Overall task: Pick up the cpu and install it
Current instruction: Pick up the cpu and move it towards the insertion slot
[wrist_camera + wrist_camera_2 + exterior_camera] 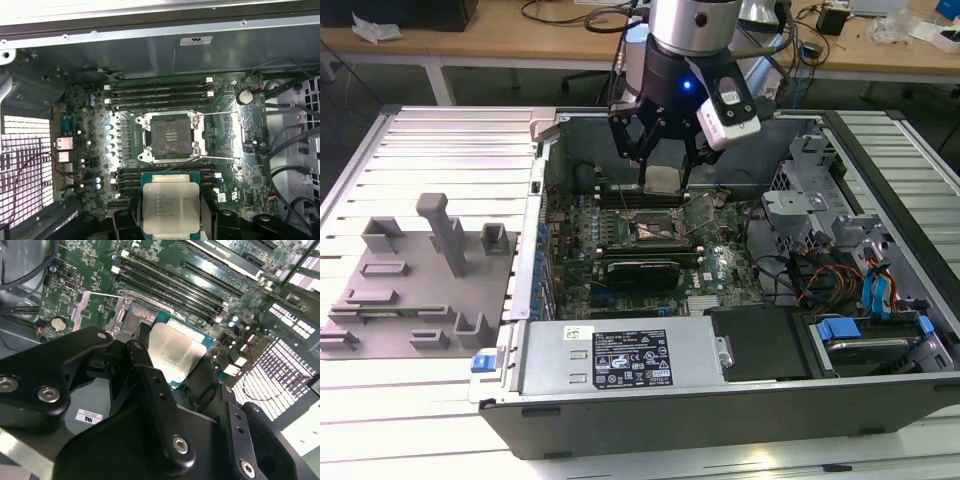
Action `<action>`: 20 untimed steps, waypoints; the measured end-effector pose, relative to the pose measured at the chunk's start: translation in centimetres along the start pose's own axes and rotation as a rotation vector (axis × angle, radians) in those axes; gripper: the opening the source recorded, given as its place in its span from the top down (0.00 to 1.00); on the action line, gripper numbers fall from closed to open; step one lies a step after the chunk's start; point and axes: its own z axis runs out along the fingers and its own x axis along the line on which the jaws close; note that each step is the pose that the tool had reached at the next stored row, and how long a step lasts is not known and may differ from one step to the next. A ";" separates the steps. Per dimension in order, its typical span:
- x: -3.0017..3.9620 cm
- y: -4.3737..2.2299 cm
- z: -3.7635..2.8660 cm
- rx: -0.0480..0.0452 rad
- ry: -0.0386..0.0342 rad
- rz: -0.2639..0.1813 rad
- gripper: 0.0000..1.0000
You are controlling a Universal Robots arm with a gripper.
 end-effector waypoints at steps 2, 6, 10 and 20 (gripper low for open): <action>-0.08 0.05 0.38 0.0001 0.0000 0.000 0.45; -0.41 0.13 1.44 0.0000 0.0000 0.000 0.45; -0.99 0.54 2.59 0.0000 0.0001 0.000 0.45; -0.97 2.09 4.87 0.0001 0.0003 -0.004 0.45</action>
